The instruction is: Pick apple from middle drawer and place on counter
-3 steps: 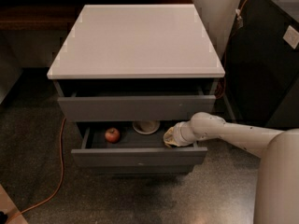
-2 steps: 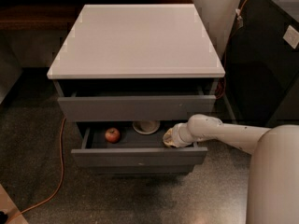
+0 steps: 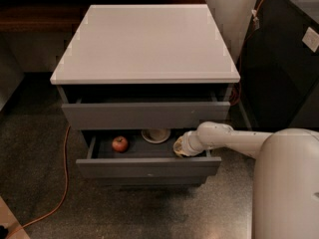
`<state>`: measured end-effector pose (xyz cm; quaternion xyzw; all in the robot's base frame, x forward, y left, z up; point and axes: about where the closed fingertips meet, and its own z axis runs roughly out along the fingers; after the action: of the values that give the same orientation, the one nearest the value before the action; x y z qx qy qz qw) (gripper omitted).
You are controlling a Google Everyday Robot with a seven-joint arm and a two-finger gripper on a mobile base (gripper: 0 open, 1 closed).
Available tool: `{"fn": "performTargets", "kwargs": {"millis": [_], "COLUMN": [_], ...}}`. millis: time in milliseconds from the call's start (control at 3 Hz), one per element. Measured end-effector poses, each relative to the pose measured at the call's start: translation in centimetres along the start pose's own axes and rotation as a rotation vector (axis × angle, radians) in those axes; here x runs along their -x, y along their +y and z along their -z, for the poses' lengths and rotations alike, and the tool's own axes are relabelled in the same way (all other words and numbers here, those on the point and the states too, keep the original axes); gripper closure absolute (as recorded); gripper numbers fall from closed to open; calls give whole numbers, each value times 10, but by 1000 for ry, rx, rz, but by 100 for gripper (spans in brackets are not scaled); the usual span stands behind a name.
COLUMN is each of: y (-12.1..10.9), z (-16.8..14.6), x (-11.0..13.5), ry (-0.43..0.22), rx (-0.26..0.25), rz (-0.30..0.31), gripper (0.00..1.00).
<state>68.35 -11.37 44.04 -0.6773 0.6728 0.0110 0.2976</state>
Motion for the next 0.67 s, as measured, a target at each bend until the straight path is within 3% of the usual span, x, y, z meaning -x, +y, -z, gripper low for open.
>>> {"fn": "performTargets", "kwargs": {"millis": [333, 667], "y": [7, 28], "z": [-8, -14], "x": [-9, -19], "ry": [6, -16], "rx": [16, 39], "rz": [-16, -51], "gripper": [100, 100]}}
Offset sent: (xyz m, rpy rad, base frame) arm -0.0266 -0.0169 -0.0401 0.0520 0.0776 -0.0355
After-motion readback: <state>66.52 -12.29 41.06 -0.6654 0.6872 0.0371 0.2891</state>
